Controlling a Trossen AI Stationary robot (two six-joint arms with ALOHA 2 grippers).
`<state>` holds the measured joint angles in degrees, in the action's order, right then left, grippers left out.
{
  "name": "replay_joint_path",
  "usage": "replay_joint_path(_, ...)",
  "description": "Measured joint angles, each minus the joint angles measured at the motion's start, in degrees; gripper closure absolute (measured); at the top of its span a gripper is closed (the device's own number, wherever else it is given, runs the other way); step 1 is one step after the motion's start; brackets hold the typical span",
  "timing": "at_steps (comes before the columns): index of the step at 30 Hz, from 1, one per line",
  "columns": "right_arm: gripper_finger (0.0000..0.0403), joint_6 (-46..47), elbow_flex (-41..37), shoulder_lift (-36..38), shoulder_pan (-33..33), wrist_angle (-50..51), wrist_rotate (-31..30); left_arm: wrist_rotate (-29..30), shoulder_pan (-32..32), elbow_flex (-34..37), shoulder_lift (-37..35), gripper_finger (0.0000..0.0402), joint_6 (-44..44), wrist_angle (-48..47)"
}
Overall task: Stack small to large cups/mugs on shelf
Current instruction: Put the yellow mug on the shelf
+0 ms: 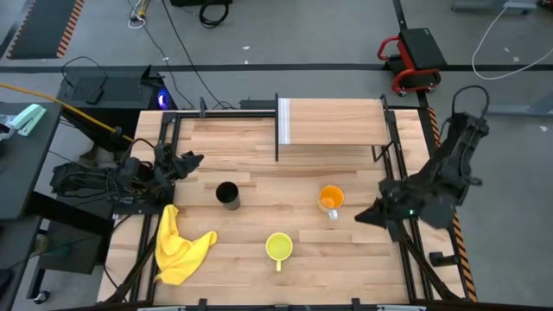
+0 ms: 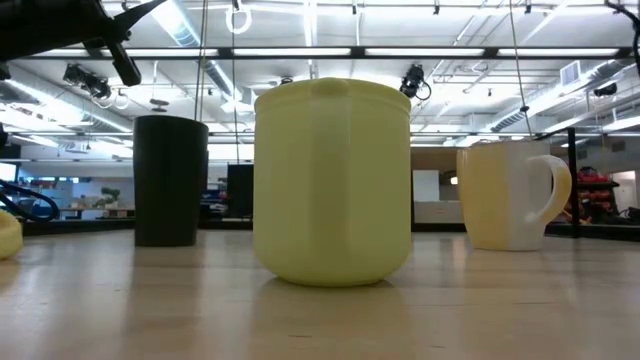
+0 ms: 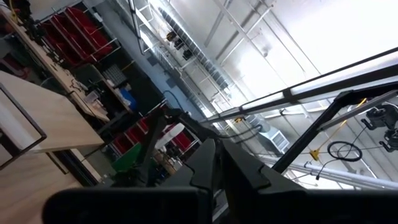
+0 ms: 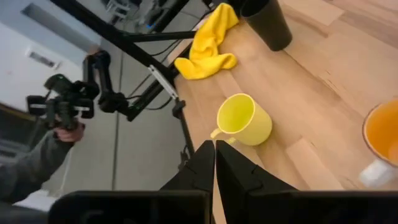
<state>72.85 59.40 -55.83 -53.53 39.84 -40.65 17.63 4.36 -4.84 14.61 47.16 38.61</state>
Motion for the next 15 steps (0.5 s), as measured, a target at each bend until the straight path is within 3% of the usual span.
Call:
replay_joint_path(5, 0.0380, 4.4, 0.0, -4.7, -3.4, 0.0, -5.2, 0.0, 0.0, 0.0, 0.0, 0.0371, 0.0, -1.1)
replay_joint_path(15, 0.0380, 11.4, 0.0, -10.3, -3.1, -1.4, -11.6, 0.0, 0.0, 0.0, 0.0, 0.0364, 0.0, -5.7)
